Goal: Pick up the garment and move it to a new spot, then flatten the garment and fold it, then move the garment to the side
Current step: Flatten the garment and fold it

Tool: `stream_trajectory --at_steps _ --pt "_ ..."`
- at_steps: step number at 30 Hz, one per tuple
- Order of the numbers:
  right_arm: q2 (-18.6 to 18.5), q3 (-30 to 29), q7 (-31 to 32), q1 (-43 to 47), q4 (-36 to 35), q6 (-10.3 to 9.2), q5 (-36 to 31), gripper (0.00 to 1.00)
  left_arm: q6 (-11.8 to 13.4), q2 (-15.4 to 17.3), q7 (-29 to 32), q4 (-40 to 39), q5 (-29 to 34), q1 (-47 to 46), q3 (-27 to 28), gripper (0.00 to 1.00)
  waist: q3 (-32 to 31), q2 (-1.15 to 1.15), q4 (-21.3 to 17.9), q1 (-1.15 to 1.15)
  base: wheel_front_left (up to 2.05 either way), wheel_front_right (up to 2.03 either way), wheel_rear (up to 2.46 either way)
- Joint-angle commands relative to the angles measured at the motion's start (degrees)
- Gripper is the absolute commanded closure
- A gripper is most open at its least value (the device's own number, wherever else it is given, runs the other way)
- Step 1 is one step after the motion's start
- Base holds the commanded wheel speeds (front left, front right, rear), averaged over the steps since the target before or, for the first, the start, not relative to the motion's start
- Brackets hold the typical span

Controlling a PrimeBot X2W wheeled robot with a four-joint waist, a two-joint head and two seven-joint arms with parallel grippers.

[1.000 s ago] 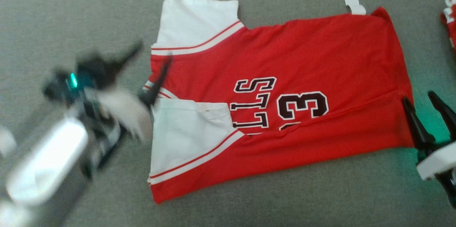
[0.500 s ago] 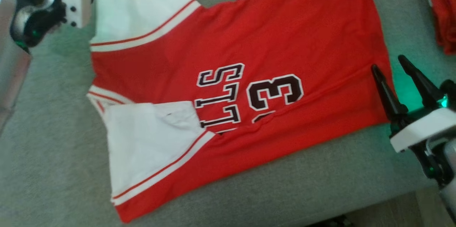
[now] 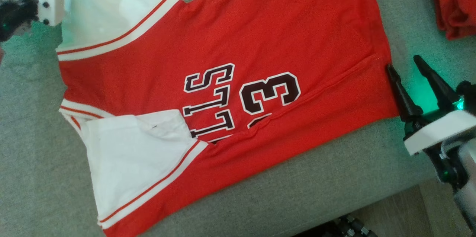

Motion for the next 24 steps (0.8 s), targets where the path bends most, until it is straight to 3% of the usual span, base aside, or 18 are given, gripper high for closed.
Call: stream_trajectory --at_steps 1,8,18,24 --pt "-2.0 0.3 -0.7 -0.3 -0.9 -0.04 0.3 0.00 0.1 2.6 0.1 -0.6 -0.2 -1.5 0.8 1.00 0.0 0.00 0.0 0.00 0.00 0.00 0.00" --pt "-4.2 -0.1 3.3 -8.0 -2.9 -0.04 1.8 0.00 0.1 3.7 -4.2 -2.7 -1.1 -3.2 -1.9 1.00 0.3 0.00 0.3 0.00 0.00 0.00 0.00" --pt "-4.9 6.6 27.3 -28.7 -0.3 -0.04 3.7 0.00 0.1 2.4 -7.8 -5.3 -3.1 -7.0 -7.4 1.00 0.3 0.00 3.6 0.00 0.00 0.00 0.00" --pt "-4.4 12.4 34.4 -35.7 5.5 -0.04 2.2 0.00 0.1 1.7 -9.6 -5.9 -4.7 -9.0 -10.3 1.00 0.9 0.00 5.8 0.00 0.00 0.00 0.00"
